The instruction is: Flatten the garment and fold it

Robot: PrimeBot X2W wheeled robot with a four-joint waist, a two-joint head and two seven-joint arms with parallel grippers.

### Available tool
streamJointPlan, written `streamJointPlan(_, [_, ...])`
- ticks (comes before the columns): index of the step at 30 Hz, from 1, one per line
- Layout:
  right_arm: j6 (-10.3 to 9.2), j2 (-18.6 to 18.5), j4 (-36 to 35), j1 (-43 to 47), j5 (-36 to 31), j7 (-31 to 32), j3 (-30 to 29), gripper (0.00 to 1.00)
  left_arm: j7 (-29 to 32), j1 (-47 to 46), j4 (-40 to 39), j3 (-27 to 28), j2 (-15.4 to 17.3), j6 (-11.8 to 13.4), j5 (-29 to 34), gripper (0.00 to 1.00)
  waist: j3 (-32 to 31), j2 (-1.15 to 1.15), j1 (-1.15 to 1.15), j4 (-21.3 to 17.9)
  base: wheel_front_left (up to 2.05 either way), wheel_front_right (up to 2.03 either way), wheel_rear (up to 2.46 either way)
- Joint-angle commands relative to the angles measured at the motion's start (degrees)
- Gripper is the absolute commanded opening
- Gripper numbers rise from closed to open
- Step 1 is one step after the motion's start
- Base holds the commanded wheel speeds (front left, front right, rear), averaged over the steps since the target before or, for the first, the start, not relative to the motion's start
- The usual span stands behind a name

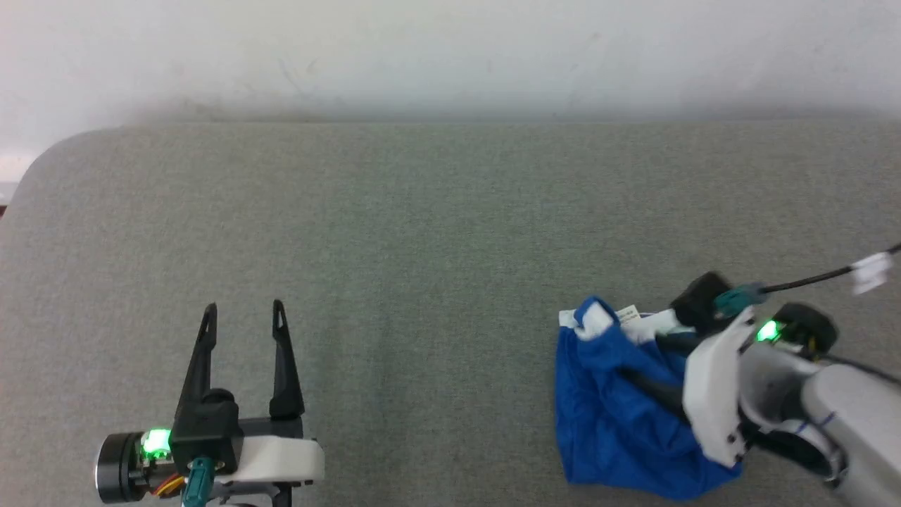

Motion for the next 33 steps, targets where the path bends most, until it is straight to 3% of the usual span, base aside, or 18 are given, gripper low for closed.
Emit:
streamJointPlan(1, [-0.13,-1.2,-1.0,-1.1,-0.3,-1.4,-1.1,1.00,-0.3,0.8,0.2,0.3,0.3,0.2,-0.4,1.00,-2.0,0.00,0.00,-2.1,0.00,0.00,0.00])
streamJointPlan(5, [-0.13,-3.8,-5.9,0.1,-2.4,-8.7,-8.2,1.00,-0.3,1.4,-0.1,0.8,0.5,0.1,-0.3,1.00,-3.2,0.00,0.00,-4.3,0.00,0.00,0.00])
streamJointPlan(8, [-0.13,-2.9,-6.7,2.6,-6.7,-14.5,-16.3,1.00,-0.3,1.4,-0.3,0.8,0.5,0.0,-0.2,1.00,-3.6,0.00,0.00,-5.5,0.00,0.00,0.00])
streamJointPlan(11, [-0.13,0.7,-7.1,6.6,-11.4,-20.2,-25.3,1.00,-0.3,1.4,-0.6,0.8,0.4,0.0,-0.1,1.00,-3.6,0.00,0.00,-6.2,0.00,0.00,0.00])
streamJointPlan(16, [-0.13,9.6,-8.8,14.7,-20.6,-30.4,-40.6,1.00,-0.3,1.4,-1.1,0.9,0.4,0.1,0.0,1.00,-3.3,0.00,0.00,-6.8,0.00,0.00,0.00])
streamJointPlan(20, [-0.13,16.1,-10.5,19.7,-24.0,-33.5,-46.1,1.00,-0.3,1.4,-1.8,1.2,0.5,0.1,-0.1,1.00,-2.6,0.00,0.00,-7.2,0.00,0.00,0.00])
streamJointPlan(25, [-0.13,16.0,-9.8,19.2,-22.5,-26.3,-42.5,1.00,-0.3,0.5,-1.9,1.2,0.5,-0.1,0.0,1.00,-1.4,0.00,0.00,-7.1,0.00,0.00,0.00])
streamJointPlan(33, [-0.13,7.2,-3.0,11.7,-6.3,2.0,-27.8,1.00,-0.3,-1.6,-1.6,0.0,0.0,-0.6,0.0,1.00,1.0,0.00,0.00,-4.4,0.00,0.00,0.00])
